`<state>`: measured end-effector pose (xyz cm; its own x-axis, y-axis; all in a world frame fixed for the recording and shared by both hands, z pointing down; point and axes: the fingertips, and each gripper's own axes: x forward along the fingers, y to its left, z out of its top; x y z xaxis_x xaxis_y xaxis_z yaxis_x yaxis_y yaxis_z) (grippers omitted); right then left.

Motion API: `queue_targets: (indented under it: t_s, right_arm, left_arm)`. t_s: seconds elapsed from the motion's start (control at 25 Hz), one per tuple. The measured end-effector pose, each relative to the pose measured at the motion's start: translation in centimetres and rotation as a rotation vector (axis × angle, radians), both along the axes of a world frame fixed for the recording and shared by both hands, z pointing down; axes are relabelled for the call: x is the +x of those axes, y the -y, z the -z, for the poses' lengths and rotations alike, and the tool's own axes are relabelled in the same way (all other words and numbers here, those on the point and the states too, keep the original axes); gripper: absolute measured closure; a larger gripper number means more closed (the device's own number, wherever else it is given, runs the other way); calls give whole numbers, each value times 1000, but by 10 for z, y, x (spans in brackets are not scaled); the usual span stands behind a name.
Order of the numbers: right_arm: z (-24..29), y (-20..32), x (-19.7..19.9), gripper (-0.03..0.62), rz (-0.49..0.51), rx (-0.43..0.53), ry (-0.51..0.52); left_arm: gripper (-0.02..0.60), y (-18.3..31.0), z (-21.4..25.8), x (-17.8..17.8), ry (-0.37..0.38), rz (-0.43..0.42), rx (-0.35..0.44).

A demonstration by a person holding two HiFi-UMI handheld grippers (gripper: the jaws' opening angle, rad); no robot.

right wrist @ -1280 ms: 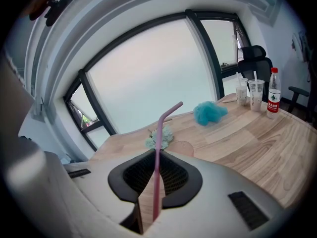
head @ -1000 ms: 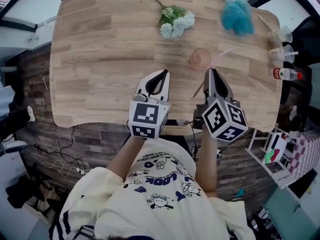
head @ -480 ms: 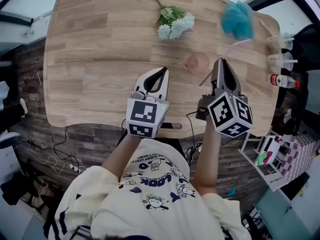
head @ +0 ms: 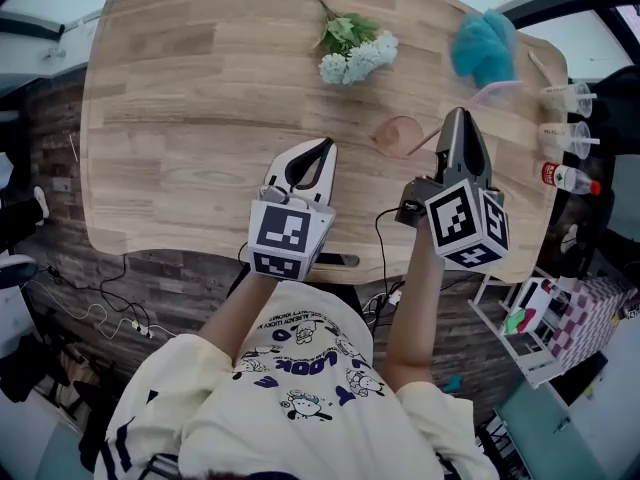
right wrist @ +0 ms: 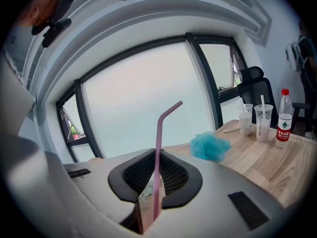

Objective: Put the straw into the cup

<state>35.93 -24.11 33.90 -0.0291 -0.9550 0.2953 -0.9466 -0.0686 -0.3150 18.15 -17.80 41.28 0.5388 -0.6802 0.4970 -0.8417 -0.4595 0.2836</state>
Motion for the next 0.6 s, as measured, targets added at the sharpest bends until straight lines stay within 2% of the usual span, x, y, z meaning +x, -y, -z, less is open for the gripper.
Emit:
queue_targets:
  t_s: [0.16,0.44,0.6]
  right_arm:
    - [-5,4,4,569,-27,50,-3]
    - [-29,2,1,569,-22,47,-12]
    - [-34,0,1,569,-31,89,4]
  left_arm:
    - [557,4,-5,-1,3,-2,-3]
    - [557,9,-14,3,2,-1,-20]
    - [557,10,-20,8,11,-14,-30]
